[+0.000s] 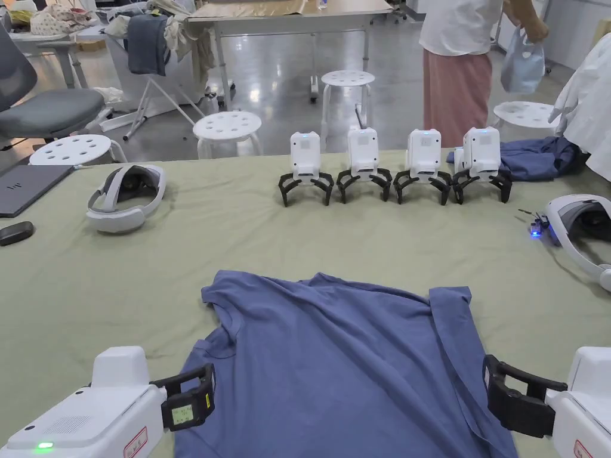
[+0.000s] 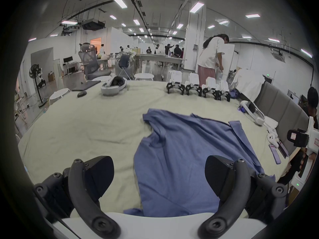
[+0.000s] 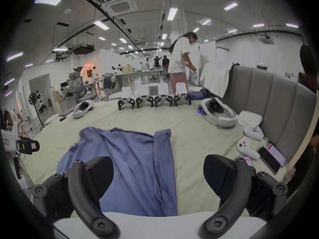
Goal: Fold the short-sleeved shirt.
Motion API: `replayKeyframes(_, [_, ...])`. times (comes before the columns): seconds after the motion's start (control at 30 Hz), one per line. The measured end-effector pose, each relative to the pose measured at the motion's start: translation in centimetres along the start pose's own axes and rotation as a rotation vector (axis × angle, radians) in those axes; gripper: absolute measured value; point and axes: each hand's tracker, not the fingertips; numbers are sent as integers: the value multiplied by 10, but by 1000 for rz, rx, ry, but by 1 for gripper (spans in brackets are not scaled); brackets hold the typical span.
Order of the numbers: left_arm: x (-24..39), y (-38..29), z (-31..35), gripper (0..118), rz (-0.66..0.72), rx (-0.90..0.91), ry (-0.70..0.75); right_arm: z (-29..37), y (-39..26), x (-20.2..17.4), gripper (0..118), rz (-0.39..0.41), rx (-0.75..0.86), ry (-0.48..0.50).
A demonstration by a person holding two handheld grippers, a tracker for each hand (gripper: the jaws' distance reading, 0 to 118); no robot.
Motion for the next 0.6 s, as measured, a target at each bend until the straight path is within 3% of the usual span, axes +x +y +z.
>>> replayKeyframes(0.03, [2, 2, -1, 106, -11, 19, 5, 0, 3, -2, 108, -3, 14, 4])
replayKeyframes(0.1, [6, 5, -3, 85, -32, 54, 4, -2, 6, -5, 101, -12, 44, 12])
replayKeyframes(0.13, [7, 6, -3, 73, -44, 70, 3, -2, 8, -7, 90, -16, 56, 17])
replayKeyframes(0.17, [9, 6, -4, 55, -52, 77, 6, -2, 9, -9, 67, -17, 64, 18])
replayKeyframes(0.27, [13, 6, -7, 43, -55, 90, -7, -4, 11, -14, 48, -19, 88, 9])
replayKeyframes(0.37, [15, 6, -9, 17, -39, 94, -29, -7, 11, -16, 12, -24, 98, 13])
replayKeyframes(0.43, [18, 4, -11, 1, -40, 90, -24, -7, 10, -19, 7, -18, 109, 5])
replayKeyframes(0.6, [18, 3, -13, 0, -34, 79, -19, -6, 10, -21, 4, 13, 124, -6])
